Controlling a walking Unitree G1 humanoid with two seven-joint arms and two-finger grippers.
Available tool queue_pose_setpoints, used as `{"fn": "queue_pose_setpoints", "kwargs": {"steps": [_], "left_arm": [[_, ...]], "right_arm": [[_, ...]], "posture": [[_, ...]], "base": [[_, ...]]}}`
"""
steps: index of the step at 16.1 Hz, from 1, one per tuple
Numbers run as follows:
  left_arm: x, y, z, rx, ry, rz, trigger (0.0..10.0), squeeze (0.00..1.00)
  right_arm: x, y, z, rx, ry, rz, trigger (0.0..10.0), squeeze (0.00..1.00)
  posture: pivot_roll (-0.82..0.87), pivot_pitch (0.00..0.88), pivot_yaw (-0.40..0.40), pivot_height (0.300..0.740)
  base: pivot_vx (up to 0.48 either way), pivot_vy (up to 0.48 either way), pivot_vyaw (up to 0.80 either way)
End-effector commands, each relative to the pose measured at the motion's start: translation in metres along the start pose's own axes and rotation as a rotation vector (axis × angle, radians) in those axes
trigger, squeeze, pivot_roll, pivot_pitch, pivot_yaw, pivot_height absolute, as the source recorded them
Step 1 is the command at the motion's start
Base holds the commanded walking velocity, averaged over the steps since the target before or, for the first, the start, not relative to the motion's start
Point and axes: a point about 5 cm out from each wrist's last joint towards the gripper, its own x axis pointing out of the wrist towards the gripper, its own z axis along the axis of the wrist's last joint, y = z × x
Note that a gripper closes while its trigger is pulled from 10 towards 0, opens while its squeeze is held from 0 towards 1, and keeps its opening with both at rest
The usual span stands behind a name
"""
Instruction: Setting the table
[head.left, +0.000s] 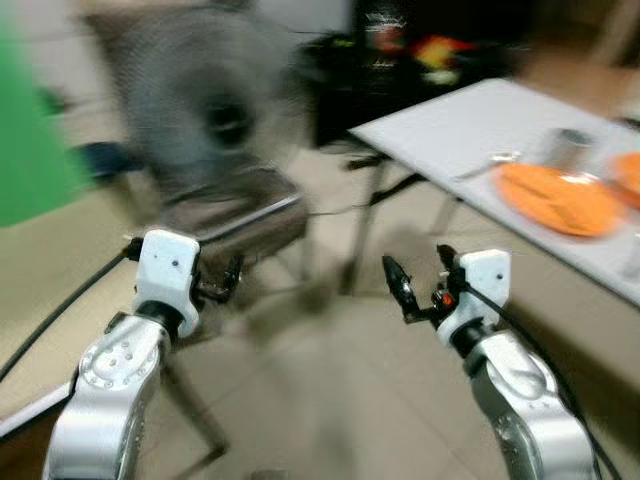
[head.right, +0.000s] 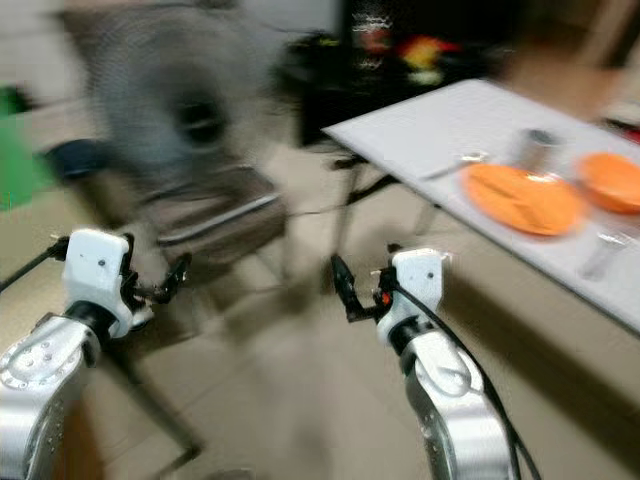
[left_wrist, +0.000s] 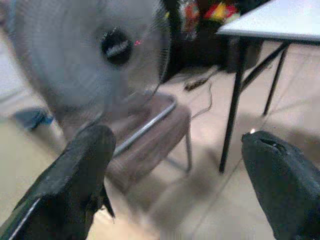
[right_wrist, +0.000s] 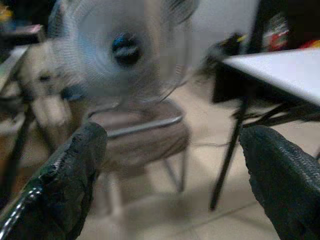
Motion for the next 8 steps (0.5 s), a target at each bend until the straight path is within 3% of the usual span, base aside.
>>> {"fn": "queue_pose_setpoints", "kwargs": {"steps": [1, 4, 6, 8], "left_arm": [[0.000, 0.003, 0.007, 0.020, -0.021, 0.004, 10.0, 0.00], [0.001, 0.004, 0.013, 0.040, -0.041, 0.003, 10.0, 0.00], [0.003, 0.005, 0.024, 0.060, -0.089, 0.016, 10.0, 0.00], [0.005, 0.007, 0.029, 0.071, -0.112, 0.030, 10.0, 0.00]], "right_arm": [[0.001, 0.003, 0.002, 0.009, -0.012, 0.027, 10.0, 0.00], [0.002, -0.001, 0.005, 0.010, -0.028, 0.030, 10.0, 0.00], [0.002, -0.005, 0.008, 0.007, -0.039, 0.023, 10.0, 0.00], [0.004, -0.006, 0.009, 0.009, -0.046, 0.023, 10.0, 0.00]], "posture": [[0.07, 0.000, -0.012, 0.740], [0.08, 0.000, -0.012, 0.740], [0.08, 0.000, -0.014, 0.740], [0.08, 0.000, -0.015, 0.740]], "base": [[0.000, 0.337, 0.80], [0.000, 0.335, 0.80], [0.000, 0.000, 0.80], [0.000, -0.480, 0.80]]}}
